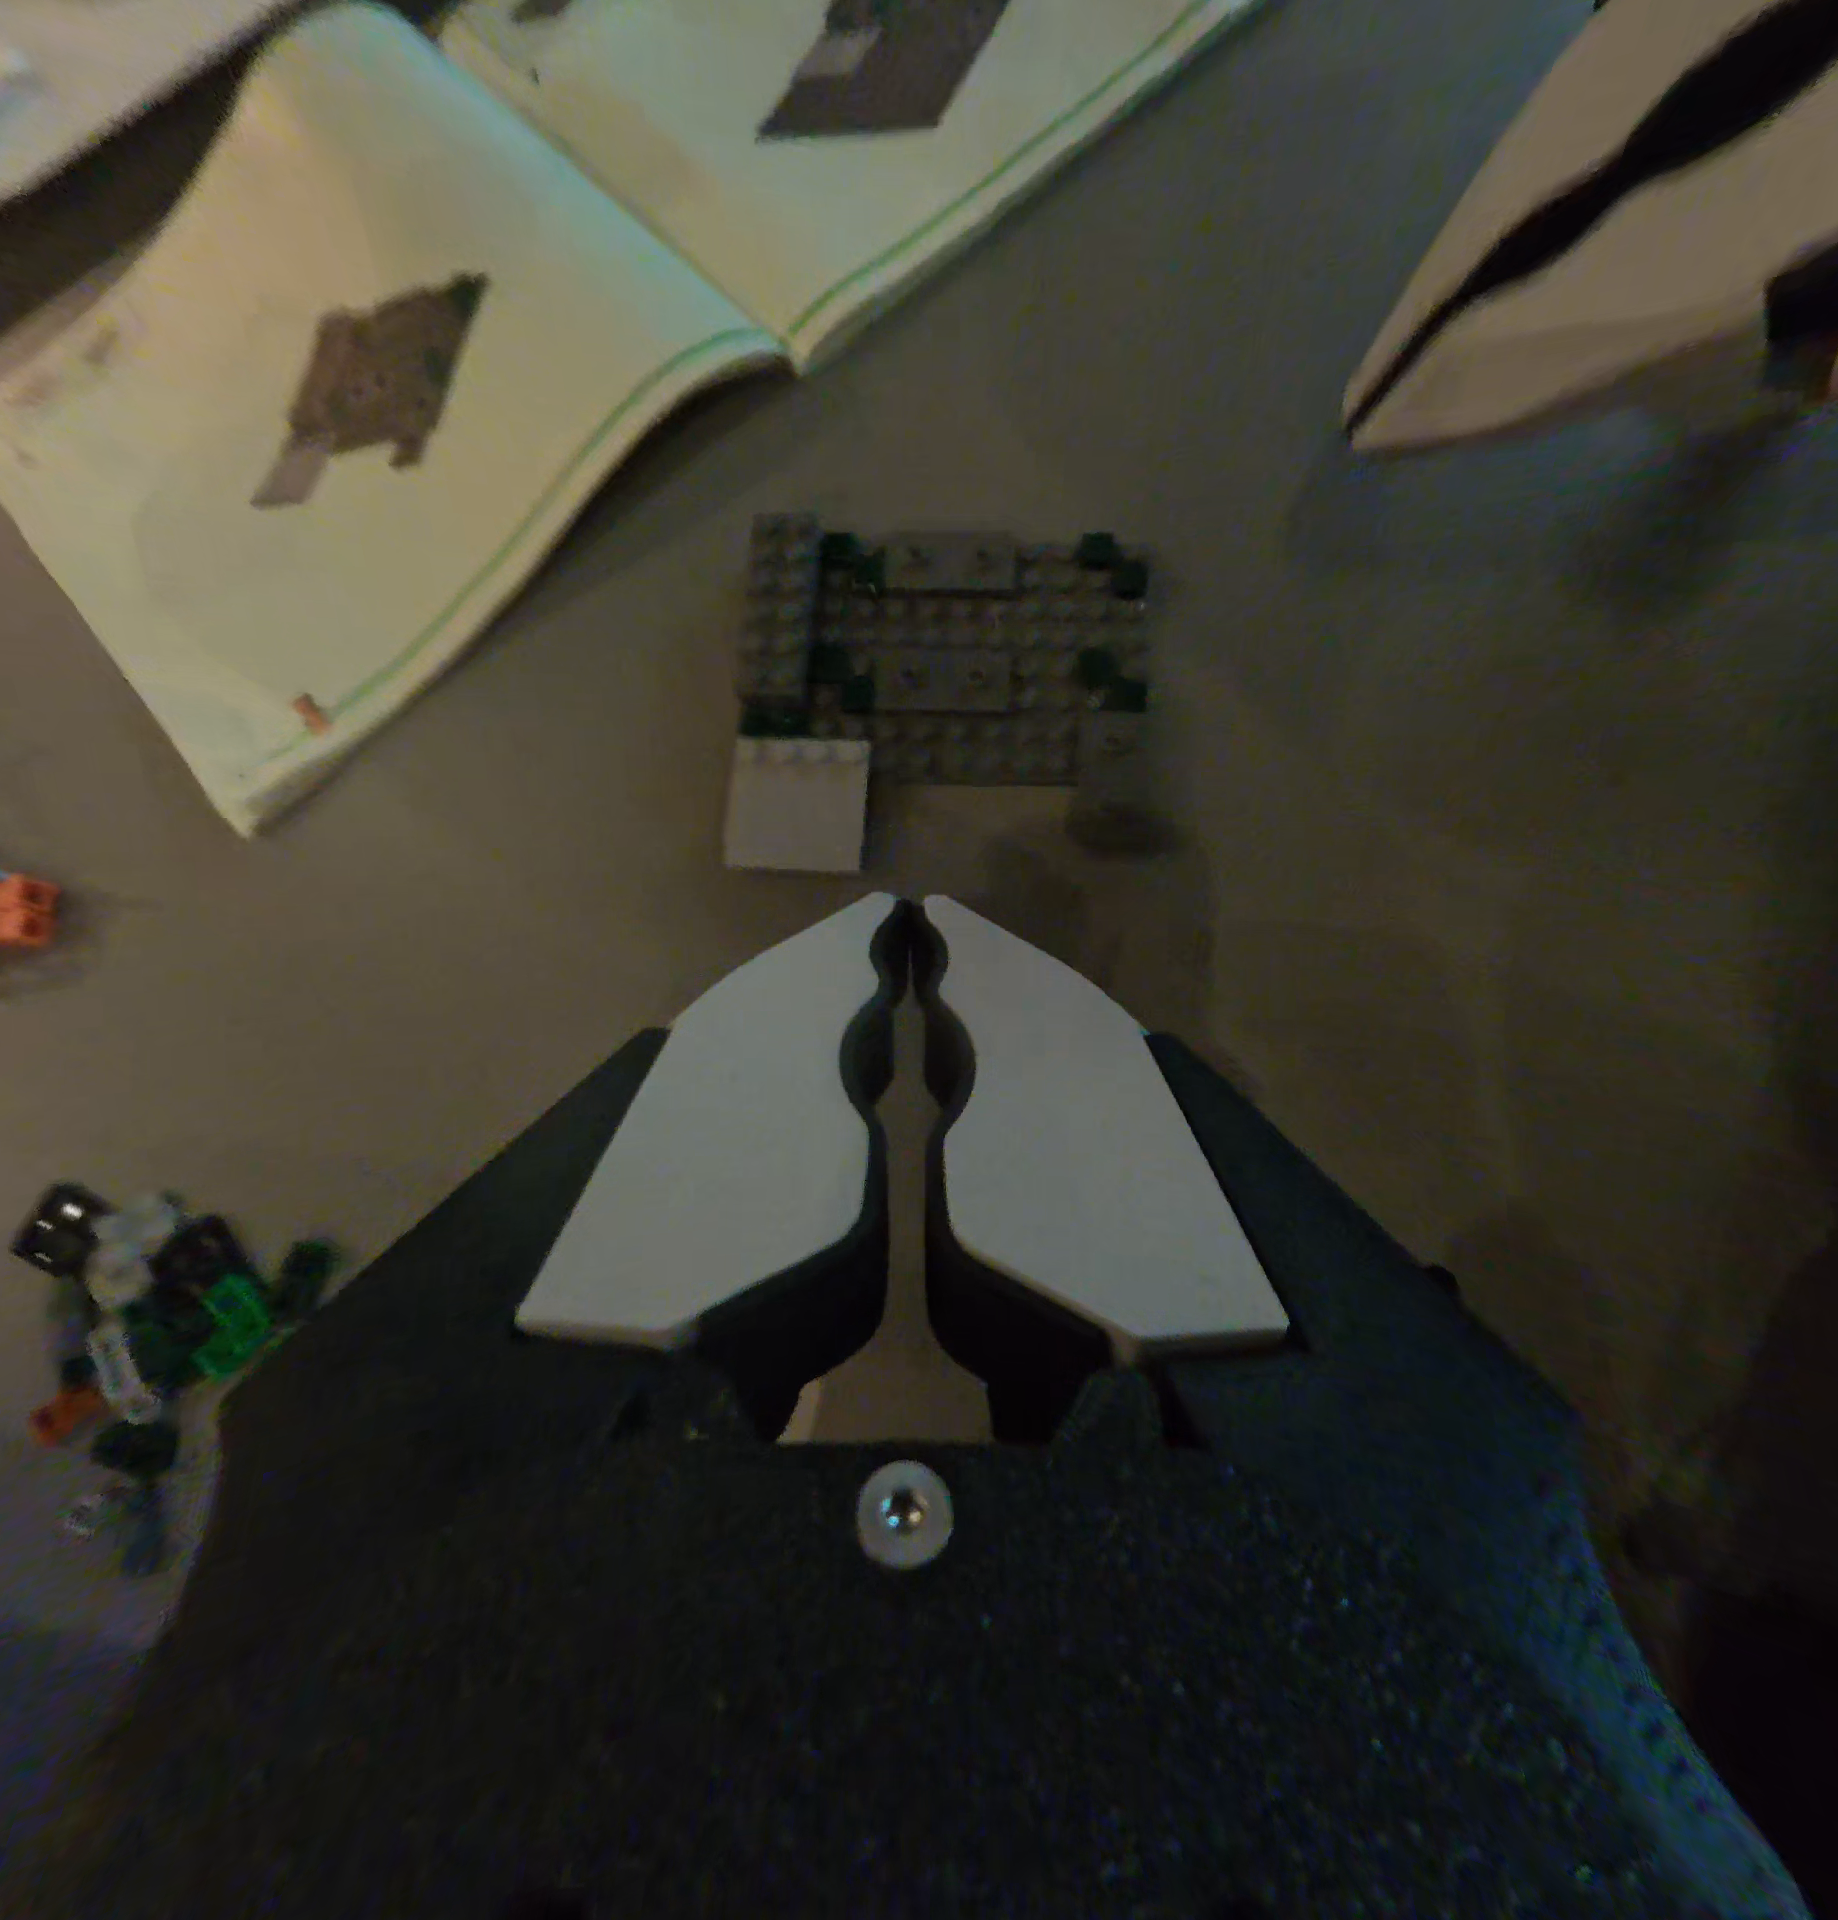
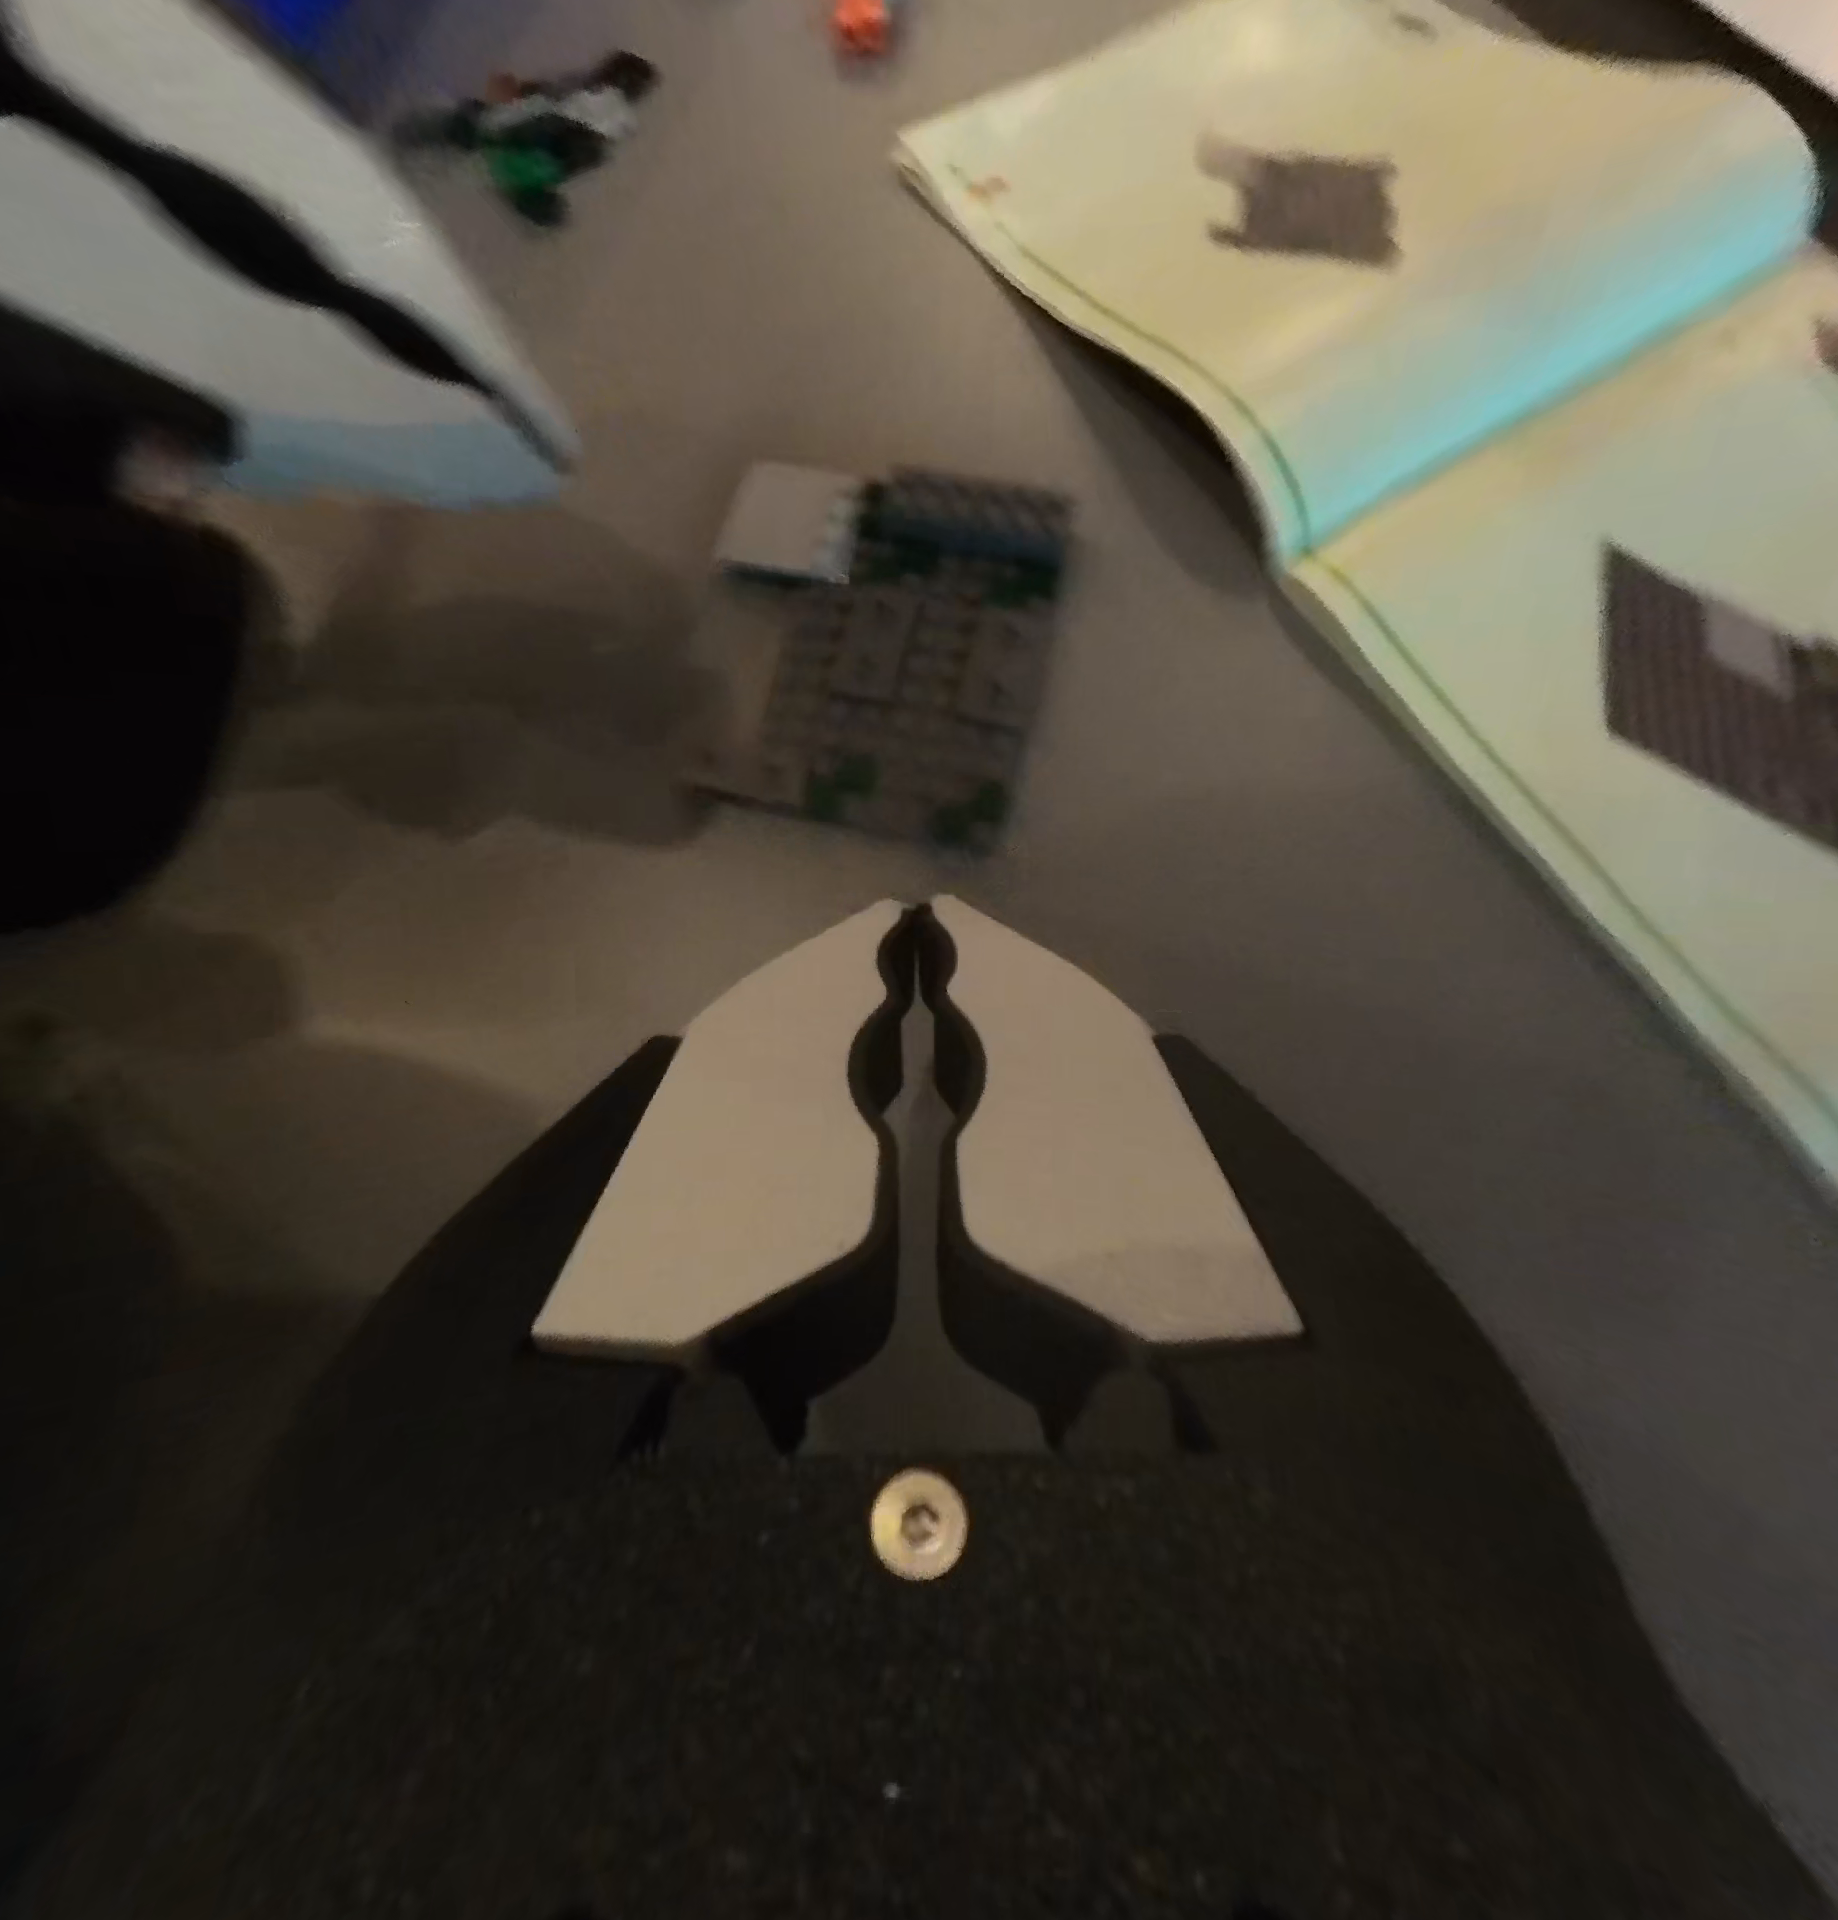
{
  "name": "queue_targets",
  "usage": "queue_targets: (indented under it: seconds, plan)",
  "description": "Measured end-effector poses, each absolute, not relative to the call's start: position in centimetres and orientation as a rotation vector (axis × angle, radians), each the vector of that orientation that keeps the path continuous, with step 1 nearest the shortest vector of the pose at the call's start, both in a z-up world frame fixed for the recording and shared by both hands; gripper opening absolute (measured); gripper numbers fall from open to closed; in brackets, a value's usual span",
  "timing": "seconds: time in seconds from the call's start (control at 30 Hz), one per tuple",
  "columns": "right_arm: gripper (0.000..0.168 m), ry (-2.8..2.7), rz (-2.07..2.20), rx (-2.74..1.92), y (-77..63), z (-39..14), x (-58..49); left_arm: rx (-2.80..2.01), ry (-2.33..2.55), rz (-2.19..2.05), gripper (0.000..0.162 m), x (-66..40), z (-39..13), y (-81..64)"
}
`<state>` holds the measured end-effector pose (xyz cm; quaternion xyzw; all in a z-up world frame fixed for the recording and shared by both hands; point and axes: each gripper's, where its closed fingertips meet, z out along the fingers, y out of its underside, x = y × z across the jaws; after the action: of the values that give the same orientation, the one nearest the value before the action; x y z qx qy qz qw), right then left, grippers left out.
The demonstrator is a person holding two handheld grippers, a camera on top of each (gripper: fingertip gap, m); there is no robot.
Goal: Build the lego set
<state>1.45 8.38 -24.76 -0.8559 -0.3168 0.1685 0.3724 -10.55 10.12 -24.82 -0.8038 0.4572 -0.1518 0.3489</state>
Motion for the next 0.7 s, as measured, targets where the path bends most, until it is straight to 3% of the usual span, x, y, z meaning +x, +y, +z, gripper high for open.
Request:
queue_targets:
  seconds: [0.7]
  plan:
    - [0.002,-0.741,0.407,-2.177,11.8,-26.7,10.1,-2.367,1.168,-0.064,0.0,-11.2,-28.8,9.1]
